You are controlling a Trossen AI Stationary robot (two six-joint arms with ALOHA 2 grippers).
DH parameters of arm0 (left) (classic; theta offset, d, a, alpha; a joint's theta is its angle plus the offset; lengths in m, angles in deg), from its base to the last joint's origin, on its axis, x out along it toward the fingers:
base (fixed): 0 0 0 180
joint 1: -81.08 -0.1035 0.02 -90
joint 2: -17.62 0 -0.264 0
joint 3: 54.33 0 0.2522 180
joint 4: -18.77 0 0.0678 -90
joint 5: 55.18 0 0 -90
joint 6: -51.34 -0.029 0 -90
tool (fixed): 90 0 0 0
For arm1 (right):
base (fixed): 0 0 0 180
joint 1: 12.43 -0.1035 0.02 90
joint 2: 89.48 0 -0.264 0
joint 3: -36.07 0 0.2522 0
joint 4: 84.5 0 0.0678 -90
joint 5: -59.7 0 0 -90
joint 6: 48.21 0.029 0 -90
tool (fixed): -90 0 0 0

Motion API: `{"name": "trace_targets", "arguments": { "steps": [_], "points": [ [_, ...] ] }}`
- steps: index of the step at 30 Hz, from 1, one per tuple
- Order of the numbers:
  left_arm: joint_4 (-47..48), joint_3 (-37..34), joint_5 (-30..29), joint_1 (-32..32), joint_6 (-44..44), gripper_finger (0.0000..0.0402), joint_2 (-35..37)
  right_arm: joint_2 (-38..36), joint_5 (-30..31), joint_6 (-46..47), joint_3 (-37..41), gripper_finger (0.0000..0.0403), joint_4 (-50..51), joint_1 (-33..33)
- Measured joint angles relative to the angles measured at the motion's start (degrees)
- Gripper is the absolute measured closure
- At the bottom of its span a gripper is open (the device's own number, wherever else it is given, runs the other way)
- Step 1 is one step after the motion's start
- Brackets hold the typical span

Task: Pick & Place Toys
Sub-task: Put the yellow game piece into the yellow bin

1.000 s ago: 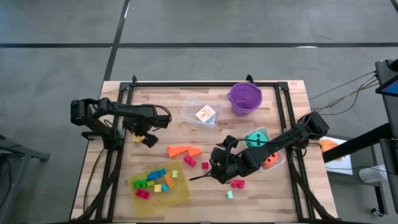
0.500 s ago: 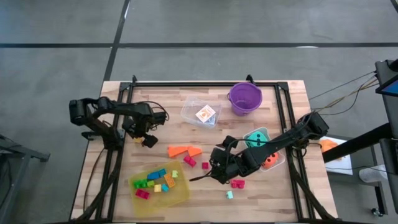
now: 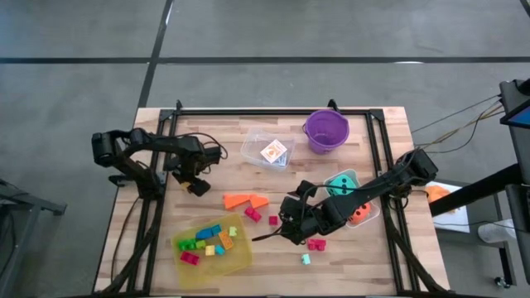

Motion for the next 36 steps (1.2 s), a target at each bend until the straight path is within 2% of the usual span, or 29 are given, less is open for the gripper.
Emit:
{"name": "trace_targets", "arguments": {
  "steps": [5,10,26,36],
  "points": [
    [0.0,0.0,-0.5,0.0,-0.6,0.0222,0.0,0.0,0.0,0.0,0.0,0.0042,0.0,0.0],
    [0.4,0.1,-1.5,0.0,-1.5,0.0285,0.1,0.0,0.0,0.0,0.0,0.0042,0.0,0.0],
    [0.8,1.4,-1.9,0.0,-4.4,0.0287,0.4,0.0,0.0,0.0,0.0,0.0042,0.0,0.0],
    [5.5,7.6,-1.4,0.6,-5.4,0.0287,8.9,0.0,0.0,0.0,0.0,0.0042,0.0,0.0]
  ]
}}
